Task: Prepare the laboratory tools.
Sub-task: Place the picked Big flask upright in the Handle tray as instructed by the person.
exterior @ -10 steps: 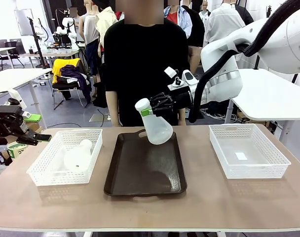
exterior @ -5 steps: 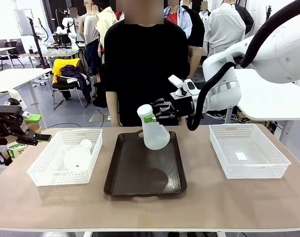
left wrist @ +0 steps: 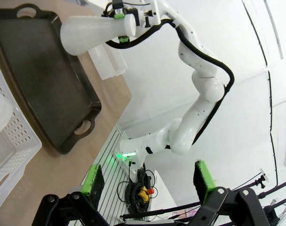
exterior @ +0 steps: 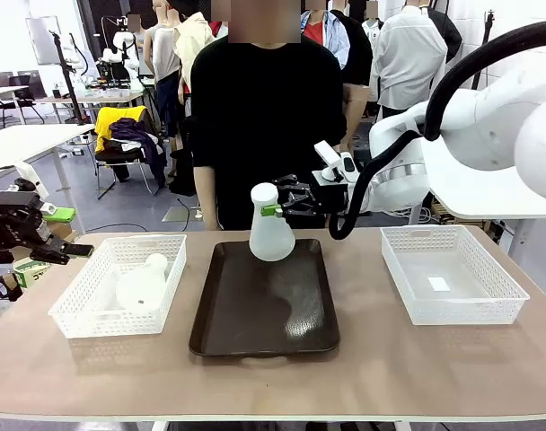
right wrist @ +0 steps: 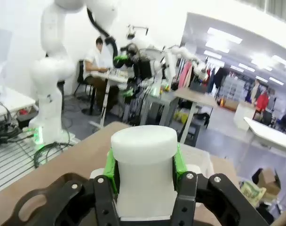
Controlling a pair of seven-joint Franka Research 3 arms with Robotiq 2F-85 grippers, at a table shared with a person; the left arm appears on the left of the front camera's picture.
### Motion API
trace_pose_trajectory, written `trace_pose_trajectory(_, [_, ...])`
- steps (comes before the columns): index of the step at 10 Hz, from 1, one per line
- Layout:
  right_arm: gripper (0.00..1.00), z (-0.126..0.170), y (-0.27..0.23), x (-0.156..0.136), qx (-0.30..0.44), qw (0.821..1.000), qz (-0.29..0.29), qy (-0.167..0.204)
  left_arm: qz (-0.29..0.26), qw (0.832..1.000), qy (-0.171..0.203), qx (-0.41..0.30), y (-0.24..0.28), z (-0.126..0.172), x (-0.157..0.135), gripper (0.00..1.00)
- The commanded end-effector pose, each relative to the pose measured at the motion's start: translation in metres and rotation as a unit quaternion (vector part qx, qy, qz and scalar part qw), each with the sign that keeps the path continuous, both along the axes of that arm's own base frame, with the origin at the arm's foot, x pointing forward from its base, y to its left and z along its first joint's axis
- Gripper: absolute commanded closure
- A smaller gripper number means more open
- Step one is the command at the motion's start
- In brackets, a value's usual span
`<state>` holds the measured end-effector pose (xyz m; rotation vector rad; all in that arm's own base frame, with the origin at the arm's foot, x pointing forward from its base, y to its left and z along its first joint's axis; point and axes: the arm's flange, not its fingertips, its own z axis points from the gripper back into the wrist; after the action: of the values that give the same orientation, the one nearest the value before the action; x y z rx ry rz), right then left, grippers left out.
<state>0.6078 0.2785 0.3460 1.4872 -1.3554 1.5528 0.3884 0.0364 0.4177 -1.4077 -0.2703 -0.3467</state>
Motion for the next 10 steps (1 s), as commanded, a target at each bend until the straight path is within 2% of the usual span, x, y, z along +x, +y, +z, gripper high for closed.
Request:
trace_pose_trajectory(1, [1.0,-0.017,0.007,0.023,0.077,0.997,0.015,0.026,0.0,1.0,-0.006,-0.006,0.001,0.003,-0.001,0.0])
trace_pose_trajectory(3, [1.0,-0.037,0.013,0.032,0.075,0.995,0.024,0.062,0.0,1.0,-0.006,-0.006,0.001,0.003,-0.001,0.0])
trace_pose_trajectory(5, [1.0,-0.052,0.02,0.034,0.046,0.995,0.029,0.083,0.0,1.0,-0.006,-0.006,0.001,0.003,-0.001,0.0])
trace_pose_trajectory(10, [1.0,-0.059,0.038,0.039,-0.013,0.995,0.039,0.095,0.0,1.0,-0.006,-0.006,0.001,0.003,-0.001,0.0])
